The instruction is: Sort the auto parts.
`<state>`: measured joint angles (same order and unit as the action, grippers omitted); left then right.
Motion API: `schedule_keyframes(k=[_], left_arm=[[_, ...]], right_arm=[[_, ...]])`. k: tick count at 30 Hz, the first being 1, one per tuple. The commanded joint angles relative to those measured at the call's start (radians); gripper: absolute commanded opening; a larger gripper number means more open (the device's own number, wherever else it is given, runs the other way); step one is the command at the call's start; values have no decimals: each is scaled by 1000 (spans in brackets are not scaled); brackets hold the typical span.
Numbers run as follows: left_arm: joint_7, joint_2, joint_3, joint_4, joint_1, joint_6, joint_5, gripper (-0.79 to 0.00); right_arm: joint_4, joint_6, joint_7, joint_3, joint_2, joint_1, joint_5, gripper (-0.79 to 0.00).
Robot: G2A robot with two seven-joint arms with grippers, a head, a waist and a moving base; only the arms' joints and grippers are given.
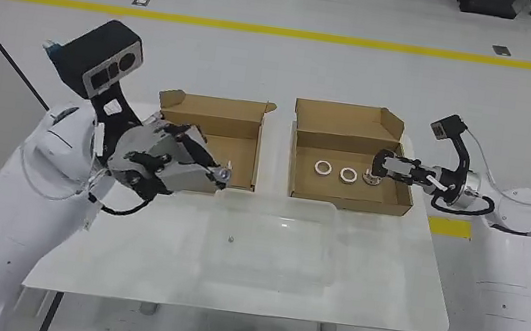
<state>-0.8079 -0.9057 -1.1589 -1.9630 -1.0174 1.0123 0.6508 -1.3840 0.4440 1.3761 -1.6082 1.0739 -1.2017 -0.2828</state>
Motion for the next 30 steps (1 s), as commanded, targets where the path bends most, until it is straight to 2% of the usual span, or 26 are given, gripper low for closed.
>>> schedule_keyframes(k=[1, 17, 25, 30], left_arm=[[0, -6, 2, 7, 3, 0, 51, -785], [0, -80, 33, 68, 20, 0, 300, -785], [0, -109, 52, 77, 29, 0, 334, -785], [-2, -112, 59, 83, 36, -1, 302, -785]], right_arm=[[0, 0, 0, 0, 0, 0, 0, 0], [0, 0, 0, 0, 0, 0, 0, 0], [0, 0, 0, 0, 0, 0, 0, 0], [0, 0, 0, 0, 0, 0, 0, 0]])
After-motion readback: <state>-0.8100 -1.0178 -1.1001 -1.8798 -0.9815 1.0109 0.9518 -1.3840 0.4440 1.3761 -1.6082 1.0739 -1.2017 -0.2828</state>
